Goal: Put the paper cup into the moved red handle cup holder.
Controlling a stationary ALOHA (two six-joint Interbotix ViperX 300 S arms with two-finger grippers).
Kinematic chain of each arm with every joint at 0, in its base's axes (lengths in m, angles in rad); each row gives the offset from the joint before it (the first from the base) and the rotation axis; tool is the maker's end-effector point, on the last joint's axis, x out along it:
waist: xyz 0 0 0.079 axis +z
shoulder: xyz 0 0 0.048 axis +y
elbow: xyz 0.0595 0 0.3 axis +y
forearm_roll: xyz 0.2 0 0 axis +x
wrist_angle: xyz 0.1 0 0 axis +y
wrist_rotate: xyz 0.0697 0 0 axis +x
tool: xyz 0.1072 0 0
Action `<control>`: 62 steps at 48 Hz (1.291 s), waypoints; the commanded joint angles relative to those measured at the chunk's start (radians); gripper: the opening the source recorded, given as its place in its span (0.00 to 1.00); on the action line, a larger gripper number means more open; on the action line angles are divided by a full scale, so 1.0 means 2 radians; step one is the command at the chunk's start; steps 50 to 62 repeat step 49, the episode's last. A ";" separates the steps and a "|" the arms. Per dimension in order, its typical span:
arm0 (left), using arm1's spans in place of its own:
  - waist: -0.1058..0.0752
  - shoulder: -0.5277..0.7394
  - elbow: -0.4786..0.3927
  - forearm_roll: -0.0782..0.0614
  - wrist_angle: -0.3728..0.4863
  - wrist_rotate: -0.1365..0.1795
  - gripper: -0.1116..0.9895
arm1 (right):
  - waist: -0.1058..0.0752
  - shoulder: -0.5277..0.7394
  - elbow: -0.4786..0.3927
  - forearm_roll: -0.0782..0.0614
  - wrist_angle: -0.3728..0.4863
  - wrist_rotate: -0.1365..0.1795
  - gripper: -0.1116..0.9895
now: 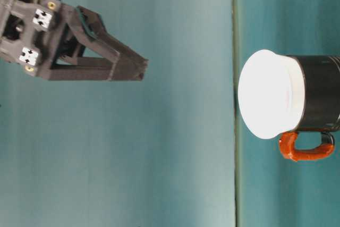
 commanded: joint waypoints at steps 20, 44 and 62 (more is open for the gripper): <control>-0.002 -0.004 -0.005 0.001 -0.002 0.001 0.90 | 0.008 -0.095 0.035 0.001 -0.043 0.002 0.79; -0.002 -0.005 -0.005 0.001 -0.002 0.000 0.90 | 0.010 -0.112 0.065 0.007 -0.079 0.002 0.80; -0.002 -0.005 -0.005 0.001 -0.002 0.000 0.90 | 0.010 -0.112 0.067 0.007 -0.077 0.002 0.80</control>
